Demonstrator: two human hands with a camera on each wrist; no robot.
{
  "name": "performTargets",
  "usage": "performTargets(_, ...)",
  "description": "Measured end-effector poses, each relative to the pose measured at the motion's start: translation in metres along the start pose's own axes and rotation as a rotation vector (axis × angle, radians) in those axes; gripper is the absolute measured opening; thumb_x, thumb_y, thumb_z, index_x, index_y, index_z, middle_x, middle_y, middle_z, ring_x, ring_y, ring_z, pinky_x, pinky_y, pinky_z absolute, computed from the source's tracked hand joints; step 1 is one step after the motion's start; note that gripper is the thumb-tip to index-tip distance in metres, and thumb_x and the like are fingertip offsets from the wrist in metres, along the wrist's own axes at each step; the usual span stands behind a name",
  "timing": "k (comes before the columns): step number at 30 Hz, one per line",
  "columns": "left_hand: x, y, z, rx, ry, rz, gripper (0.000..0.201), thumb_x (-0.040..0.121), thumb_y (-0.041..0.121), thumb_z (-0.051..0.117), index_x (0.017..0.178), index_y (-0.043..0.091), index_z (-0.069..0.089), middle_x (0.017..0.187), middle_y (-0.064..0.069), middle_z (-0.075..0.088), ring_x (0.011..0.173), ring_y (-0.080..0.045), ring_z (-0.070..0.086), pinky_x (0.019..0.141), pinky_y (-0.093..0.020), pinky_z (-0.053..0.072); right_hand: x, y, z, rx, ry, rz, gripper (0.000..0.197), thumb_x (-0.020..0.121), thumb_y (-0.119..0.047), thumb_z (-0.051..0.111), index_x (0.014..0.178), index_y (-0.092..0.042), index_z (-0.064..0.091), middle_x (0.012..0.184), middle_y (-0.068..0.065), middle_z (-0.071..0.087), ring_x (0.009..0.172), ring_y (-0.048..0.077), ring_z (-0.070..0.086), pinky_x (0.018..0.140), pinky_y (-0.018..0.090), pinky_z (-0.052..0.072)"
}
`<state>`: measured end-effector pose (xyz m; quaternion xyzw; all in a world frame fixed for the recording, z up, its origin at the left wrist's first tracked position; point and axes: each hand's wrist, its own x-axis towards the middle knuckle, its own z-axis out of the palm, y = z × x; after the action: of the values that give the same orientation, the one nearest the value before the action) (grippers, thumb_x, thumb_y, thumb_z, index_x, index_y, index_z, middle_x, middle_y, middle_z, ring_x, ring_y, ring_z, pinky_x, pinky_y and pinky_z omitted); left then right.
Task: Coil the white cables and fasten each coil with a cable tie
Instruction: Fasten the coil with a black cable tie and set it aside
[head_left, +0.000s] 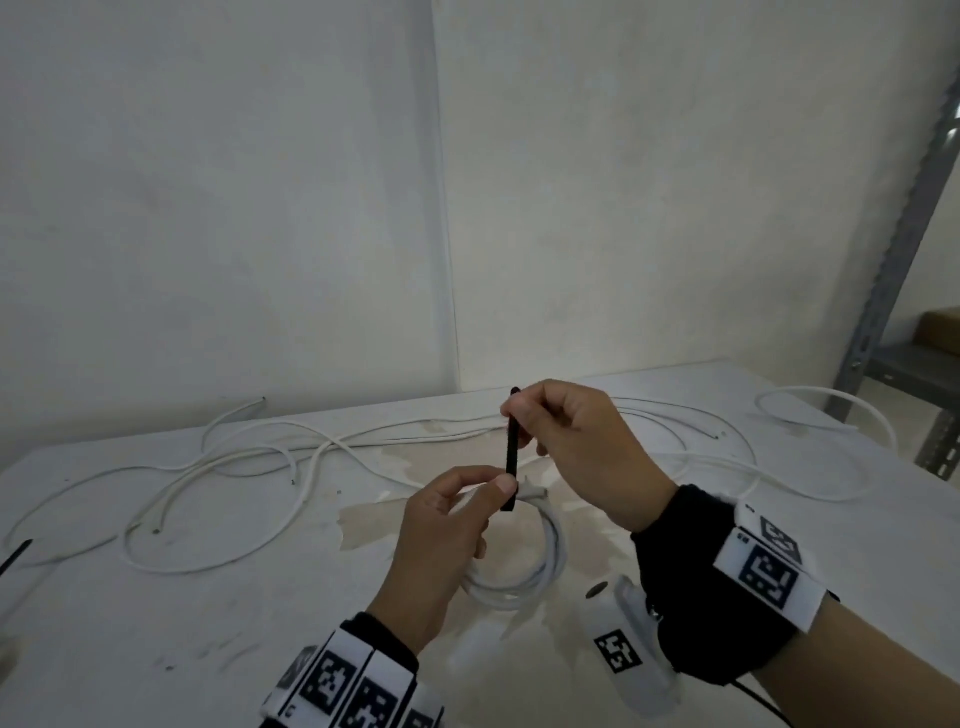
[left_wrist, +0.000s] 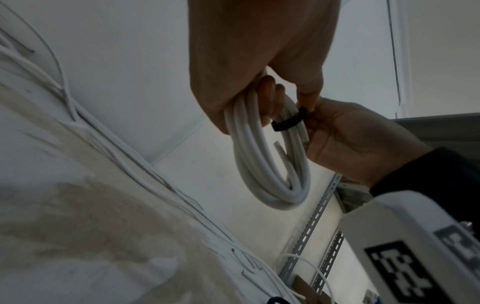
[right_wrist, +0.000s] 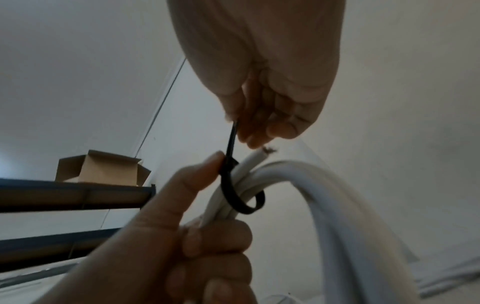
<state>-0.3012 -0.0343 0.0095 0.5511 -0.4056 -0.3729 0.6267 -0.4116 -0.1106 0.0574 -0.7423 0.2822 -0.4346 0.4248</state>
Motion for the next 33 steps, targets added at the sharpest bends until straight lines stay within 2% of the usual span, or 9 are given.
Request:
performTargets(2,0.000,0.002,-0.001,-0.022,0.015,0.009,0.007,0.084,0.021,0.062,0.085,0.017,0.068,0.041,0.015,0.047,0.043,-0.002,0.039,0.053,-0.023,0.036,-0.005,0.002,0.003,-0.011,-0.110,0.040,0.021,0.088,-0.018,0.059,0.071,-0.007,0.062,0.067,0.008,0.056,0.062,0.012,0.050,0.056,0.014,0.039)
performTargets(5,0.000,0.004,0.000,-0.061,0.022,0.028,0.032,0.072,0.040,0.062,0.088,0.014,0.070,0.045,0.013,0.044,0.044,-0.003,0.036,0.050,-0.022,0.036,-0.010,0.002,0.005,-0.011,-0.122,0.020,0.025,0.088,-0.016,0.060,0.064,-0.013,0.059,0.065,0.012,0.059,0.062,0.016,0.052,0.059,0.022,0.044)
performTargets(8,0.000,0.006,0.001,-0.045,0.026,0.033,0.019,0.081,0.030,0.061,0.084,0.012,0.069,0.040,0.015,0.046,0.041,-0.003,0.036,0.049,-0.021,0.036,-0.009,0.003,0.004,-0.072,-0.062,-0.041,0.023,0.088,-0.014,0.060,0.068,-0.003,0.060,0.069,0.026,0.060,0.060,0.019,0.048,0.059,0.029,0.040)
performTargets(12,0.001,0.008,0.001,-0.025,0.004,0.028,0.012,0.085,0.021,0.061,0.081,0.012,0.068,0.042,0.015,0.050,0.040,-0.002,0.037,0.048,-0.020,0.035,-0.007,0.002,0.006,-0.152,-0.012,-0.092,0.026,0.088,-0.016,0.060,0.068,0.001,0.058,0.067,0.024,0.061,0.058,0.028,0.052,0.057,0.034,0.043)
performTargets(20,0.001,0.014,0.000,0.029,0.000,0.031,0.013,0.086,0.017,0.060,0.078,0.010,0.067,0.041,0.016,0.048,0.040,-0.001,0.037,0.049,-0.020,0.035,-0.002,-0.008,0.008,-0.207,0.061,-0.086,0.033,0.089,-0.018,0.058,0.058,-0.012,0.049,0.053,0.007,0.055,0.048,0.012,0.046,0.052,0.029,0.042)
performTargets(24,0.003,0.017,-0.002,0.042,0.007,0.051,0.014,0.085,0.019,0.061,0.078,0.008,0.067,0.039,0.015,0.046,0.040,-0.002,0.036,0.048,-0.020,0.035,0.001,-0.009,0.012,-0.184,0.107,-0.092,0.033,0.090,-0.017,0.058,0.058,-0.014,0.049,0.053,0.010,0.055,0.048,0.015,0.047,0.051,0.031,0.044)
performTargets(27,0.001,0.016,-0.007,0.043,-0.002,0.052,0.016,0.085,0.021,0.061,0.082,0.007,0.067,0.039,0.014,0.044,0.040,-0.003,0.034,0.047,-0.019,0.035,-0.001,-0.006,0.014,-0.094,0.095,-0.095,0.029,0.089,-0.014,0.057,0.061,-0.013,0.051,0.050,0.004,0.053,0.042,0.006,0.047,0.046,0.018,0.042)
performTargets(30,-0.002,0.016,-0.015,0.029,-0.004,0.037,0.016,0.085,0.021,0.061,0.086,0.006,0.066,0.038,0.015,0.046,0.039,-0.003,0.033,0.048,-0.020,0.035,-0.003,0.000,0.017,-0.057,-0.017,-0.085,0.021,0.092,-0.019,0.053,0.073,-0.012,0.058,0.068,0.007,0.063,0.059,0.008,0.054,0.060,0.017,0.043)
performTargets(33,0.000,0.016,-0.029,0.007,0.059,0.030,0.016,0.083,0.025,0.063,0.078,0.011,0.066,0.038,0.013,0.039,0.039,-0.003,0.032,0.050,-0.023,0.035,-0.006,0.012,0.021,-0.069,-0.114,0.027,0.018,0.090,-0.040,0.042,0.090,-0.027,0.055,0.092,-0.012,0.059,0.082,-0.011,0.053,0.076,0.006,0.040)
